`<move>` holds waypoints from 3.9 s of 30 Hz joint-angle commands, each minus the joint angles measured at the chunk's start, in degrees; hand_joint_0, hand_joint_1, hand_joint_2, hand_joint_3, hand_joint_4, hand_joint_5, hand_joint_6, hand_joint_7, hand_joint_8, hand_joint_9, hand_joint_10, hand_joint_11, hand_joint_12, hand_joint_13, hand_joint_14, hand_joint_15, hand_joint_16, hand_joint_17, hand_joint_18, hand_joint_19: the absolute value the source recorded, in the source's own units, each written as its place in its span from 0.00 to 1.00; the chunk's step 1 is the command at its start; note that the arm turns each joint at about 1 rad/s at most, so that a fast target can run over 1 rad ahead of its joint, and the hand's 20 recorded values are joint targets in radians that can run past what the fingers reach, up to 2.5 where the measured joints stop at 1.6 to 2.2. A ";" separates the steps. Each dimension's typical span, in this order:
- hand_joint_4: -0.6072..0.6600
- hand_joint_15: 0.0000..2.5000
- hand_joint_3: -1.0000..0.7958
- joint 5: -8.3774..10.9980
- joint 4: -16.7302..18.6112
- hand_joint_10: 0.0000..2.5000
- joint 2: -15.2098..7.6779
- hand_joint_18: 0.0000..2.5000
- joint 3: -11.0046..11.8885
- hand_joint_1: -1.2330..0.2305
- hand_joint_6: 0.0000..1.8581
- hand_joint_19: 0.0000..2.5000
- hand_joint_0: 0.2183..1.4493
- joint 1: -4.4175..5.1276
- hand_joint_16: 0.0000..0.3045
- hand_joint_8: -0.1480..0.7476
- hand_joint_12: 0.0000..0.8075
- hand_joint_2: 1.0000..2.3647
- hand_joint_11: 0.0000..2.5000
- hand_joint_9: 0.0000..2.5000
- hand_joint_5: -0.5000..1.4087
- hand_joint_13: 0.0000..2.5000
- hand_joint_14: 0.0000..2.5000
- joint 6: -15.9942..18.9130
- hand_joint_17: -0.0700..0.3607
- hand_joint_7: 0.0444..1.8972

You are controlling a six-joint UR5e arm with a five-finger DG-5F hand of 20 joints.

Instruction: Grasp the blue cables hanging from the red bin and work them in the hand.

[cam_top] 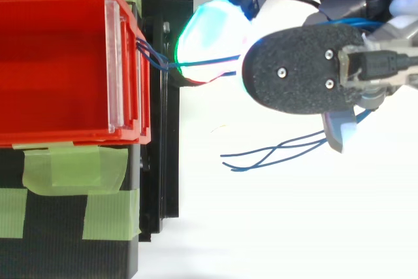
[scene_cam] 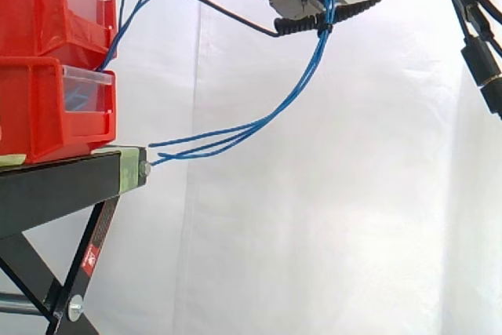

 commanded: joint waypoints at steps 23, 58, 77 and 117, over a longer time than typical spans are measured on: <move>0.64 0.75 0.31 0.02 -0.38 1.00 -0.08 0.88 -0.09 0.38 0.34 0.22 0.54 0.21 0.73 0.71 0.89 0.02 1.00 0.42 0.42 0.69 1.00 -5.74 0.55 0.65; 0.65 0.75 0.47 0.63 -3.63 1.00 -0.08 0.88 -0.09 0.41 0.57 0.22 0.53 1.00 0.73 0.71 0.89 0.02 1.00 0.42 0.35 0.69 1.00 -26.22 0.55 0.62; 0.66 0.75 0.45 0.72 -3.63 1.00 -0.08 0.88 -0.09 0.42 0.59 0.22 0.54 1.00 0.73 0.71 0.89 0.02 1.00 0.42 0.34 0.69 1.00 -34.48 0.55 0.60; 0.66 0.75 0.45 0.63 -3.63 1.00 0.01 0.88 -0.09 0.41 0.59 0.22 0.54 1.00 0.73 0.71 0.89 0.02 1.00 0.42 0.34 0.69 1.00 -34.48 0.55 0.60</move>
